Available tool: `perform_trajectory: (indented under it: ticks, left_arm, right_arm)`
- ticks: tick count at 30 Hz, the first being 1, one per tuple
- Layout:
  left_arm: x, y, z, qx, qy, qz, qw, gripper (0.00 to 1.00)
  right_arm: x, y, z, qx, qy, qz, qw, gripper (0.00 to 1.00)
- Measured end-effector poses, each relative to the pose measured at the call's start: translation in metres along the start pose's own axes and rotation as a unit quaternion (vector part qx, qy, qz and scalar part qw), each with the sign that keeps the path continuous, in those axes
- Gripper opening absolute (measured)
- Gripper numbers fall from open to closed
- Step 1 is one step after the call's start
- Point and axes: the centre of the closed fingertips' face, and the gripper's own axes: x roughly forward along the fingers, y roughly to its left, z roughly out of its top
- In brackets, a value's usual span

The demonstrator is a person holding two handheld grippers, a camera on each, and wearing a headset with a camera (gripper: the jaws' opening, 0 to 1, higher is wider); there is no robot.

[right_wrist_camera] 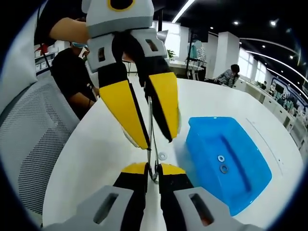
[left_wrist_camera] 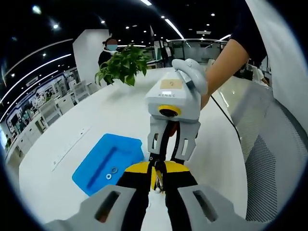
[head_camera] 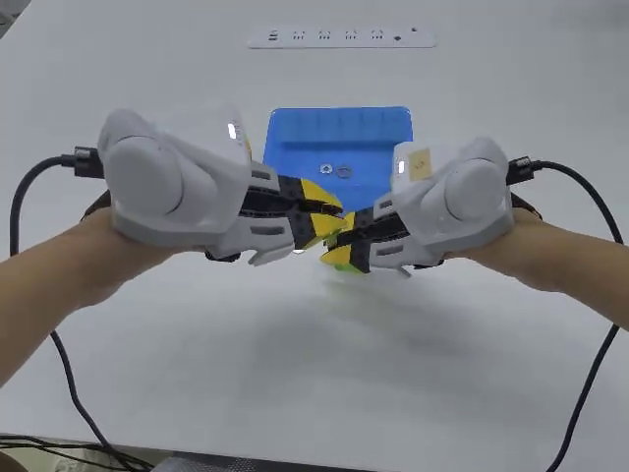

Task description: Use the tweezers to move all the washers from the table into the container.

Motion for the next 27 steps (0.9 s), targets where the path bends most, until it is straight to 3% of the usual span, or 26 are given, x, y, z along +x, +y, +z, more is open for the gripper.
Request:
perform_trajectory:
  ticks: [3,7,9,10,12,14,17,22,27]
  left_arm:
    - [-0.009,-0.002,0.012,-0.005,-0.024,0.005,0.9997,0.27]
    - [-0.020,-0.007,0.018,0.013,-0.028,0.008,0.9995,0.35]
    - [-0.025,-0.006,0.021,0.002,-0.038,0.022,0.9990,0.41]
    - [-0.030,-0.002,0.023,-0.010,-0.050,0.044,0.9977,0.46]
    - [-0.039,0.003,0.027,-0.030,-0.069,0.071,0.9946,0.62]
    - [-0.046,0.006,0.025,-0.044,-0.071,0.086,0.9928,0.75]
    - [-0.056,0.004,0.017,-0.050,-0.062,0.094,0.9924,0.78]
    - [-0.073,0.003,0.007,-0.092,-0.070,0.124,0.9855,0.96]
    - [-0.085,-0.001,0.001,-0.111,-0.078,0.142,0.9804,1.00]
  right_arm:
    - [-0.006,0.001,0.001,0.002,0.000,-0.001,1.0000,0.09]
    - [-0.011,0.002,0.005,-0.001,0.000,-0.003,1.0000,0.09]
    - [-0.013,0.002,0.008,-0.006,0.001,-0.004,1.0000,0.09]
    - [-0.014,0.002,0.010,-0.006,0.000,-0.004,1.0000,0.09]
    - [-0.016,0.003,0.016,-0.007,-0.005,-0.006,0.9999,0.09]
    - [-0.018,0.001,0.020,-0.008,-0.010,-0.007,0.9999,0.09]
    - [-0.021,0.001,0.030,-0.009,-0.018,-0.008,0.9998,0.09]
    - [-0.029,-0.002,0.047,-0.016,-0.030,-0.012,0.9994,0.09]
    - [-0.039,-0.010,0.067,-0.022,-0.043,-0.019,0.9987,0.09]
